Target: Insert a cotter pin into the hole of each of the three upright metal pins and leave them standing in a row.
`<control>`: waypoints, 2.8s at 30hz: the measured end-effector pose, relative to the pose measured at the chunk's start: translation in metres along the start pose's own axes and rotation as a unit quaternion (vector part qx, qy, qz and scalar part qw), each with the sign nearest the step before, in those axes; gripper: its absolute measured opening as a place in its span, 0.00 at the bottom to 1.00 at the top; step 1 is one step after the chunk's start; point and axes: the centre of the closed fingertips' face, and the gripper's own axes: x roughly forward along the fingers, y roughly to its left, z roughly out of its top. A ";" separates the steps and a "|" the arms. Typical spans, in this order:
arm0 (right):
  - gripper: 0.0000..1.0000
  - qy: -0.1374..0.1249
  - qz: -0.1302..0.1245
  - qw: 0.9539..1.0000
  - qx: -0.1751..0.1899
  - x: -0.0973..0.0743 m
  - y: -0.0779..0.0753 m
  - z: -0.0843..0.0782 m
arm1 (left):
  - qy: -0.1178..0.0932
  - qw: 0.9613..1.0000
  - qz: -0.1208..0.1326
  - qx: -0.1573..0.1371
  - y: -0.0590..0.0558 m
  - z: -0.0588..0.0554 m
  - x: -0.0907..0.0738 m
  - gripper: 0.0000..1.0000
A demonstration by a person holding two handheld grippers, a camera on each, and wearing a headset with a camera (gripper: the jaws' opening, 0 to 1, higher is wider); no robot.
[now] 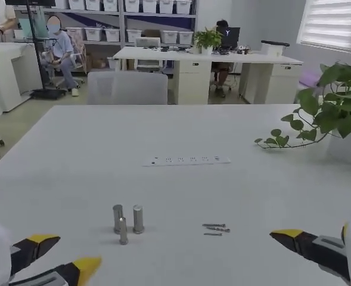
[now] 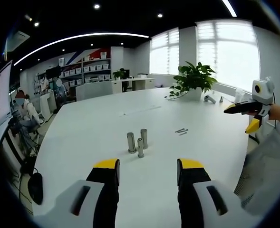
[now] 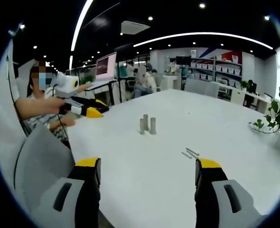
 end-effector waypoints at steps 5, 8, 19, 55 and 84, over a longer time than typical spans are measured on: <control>0.81 0.004 0.005 1.000 -0.004 0.004 0.000 0.001 | -0.004 1.000 -0.007 0.015 0.004 0.001 0.014 0.42; 0.80 0.002 0.006 1.000 -0.006 0.005 0.000 0.003 | -0.007 1.000 -0.013 0.021 0.005 0.000 0.023 0.38; 0.76 -0.001 0.011 1.000 0.007 0.012 -0.003 0.001 | -0.006 0.999 -0.029 0.023 0.011 -0.003 0.058 0.31; 0.71 0.002 0.023 1.000 0.014 0.031 -0.007 0.002 | 0.017 0.998 -0.058 0.028 0.020 -0.031 0.144 0.19; 0.69 0.021 0.021 0.999 0.016 0.036 -0.007 -0.008 | 0.010 0.995 -0.077 0.064 0.013 -0.031 0.154 0.07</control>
